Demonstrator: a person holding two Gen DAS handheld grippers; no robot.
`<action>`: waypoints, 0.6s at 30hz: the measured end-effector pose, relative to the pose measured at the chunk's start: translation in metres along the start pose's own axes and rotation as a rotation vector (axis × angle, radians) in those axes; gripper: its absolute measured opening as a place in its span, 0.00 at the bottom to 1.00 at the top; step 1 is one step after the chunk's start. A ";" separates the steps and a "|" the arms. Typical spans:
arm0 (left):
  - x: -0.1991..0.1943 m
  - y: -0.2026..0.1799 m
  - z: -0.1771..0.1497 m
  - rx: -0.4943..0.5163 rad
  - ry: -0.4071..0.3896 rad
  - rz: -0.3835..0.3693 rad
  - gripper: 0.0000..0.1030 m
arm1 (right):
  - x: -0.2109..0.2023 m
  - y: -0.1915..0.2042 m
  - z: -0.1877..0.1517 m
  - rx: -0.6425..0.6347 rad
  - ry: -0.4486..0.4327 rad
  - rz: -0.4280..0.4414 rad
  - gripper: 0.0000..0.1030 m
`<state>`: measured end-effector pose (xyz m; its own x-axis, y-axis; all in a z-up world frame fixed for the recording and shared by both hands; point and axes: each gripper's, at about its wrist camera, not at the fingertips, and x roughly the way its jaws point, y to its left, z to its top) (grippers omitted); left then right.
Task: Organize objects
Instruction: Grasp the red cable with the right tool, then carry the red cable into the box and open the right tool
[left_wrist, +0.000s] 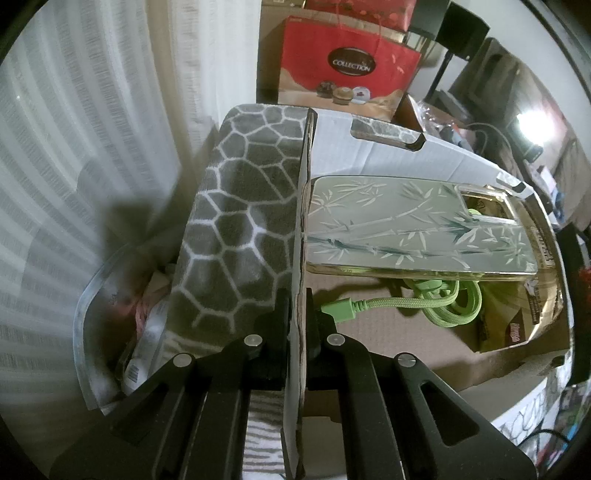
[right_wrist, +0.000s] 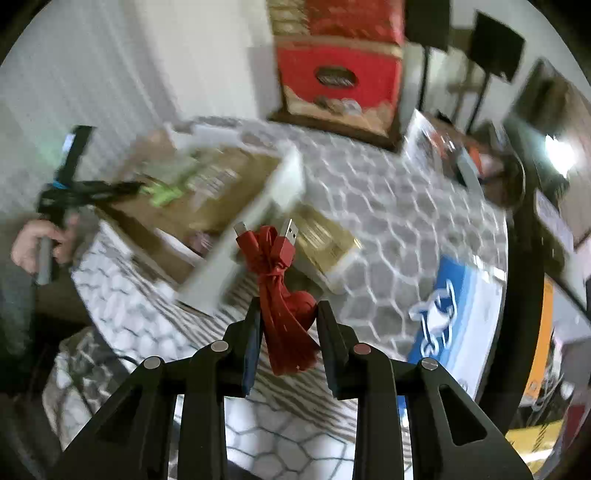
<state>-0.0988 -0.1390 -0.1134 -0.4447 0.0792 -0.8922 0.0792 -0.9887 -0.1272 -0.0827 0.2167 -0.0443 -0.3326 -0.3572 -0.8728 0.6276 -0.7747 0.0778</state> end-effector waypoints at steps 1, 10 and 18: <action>0.000 0.000 0.000 -0.002 0.000 -0.001 0.04 | -0.002 0.008 0.007 -0.021 -0.008 0.008 0.28; -0.001 0.005 0.001 -0.027 0.010 -0.044 0.05 | 0.035 0.105 0.062 -0.240 0.022 0.099 0.28; 0.000 0.017 0.003 -0.086 0.027 -0.120 0.09 | 0.087 0.148 0.085 -0.323 0.099 0.151 0.28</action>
<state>-0.0999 -0.1563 -0.1147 -0.4318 0.2009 -0.8793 0.1034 -0.9574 -0.2695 -0.0789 0.0261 -0.0679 -0.1596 -0.3901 -0.9068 0.8592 -0.5072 0.0670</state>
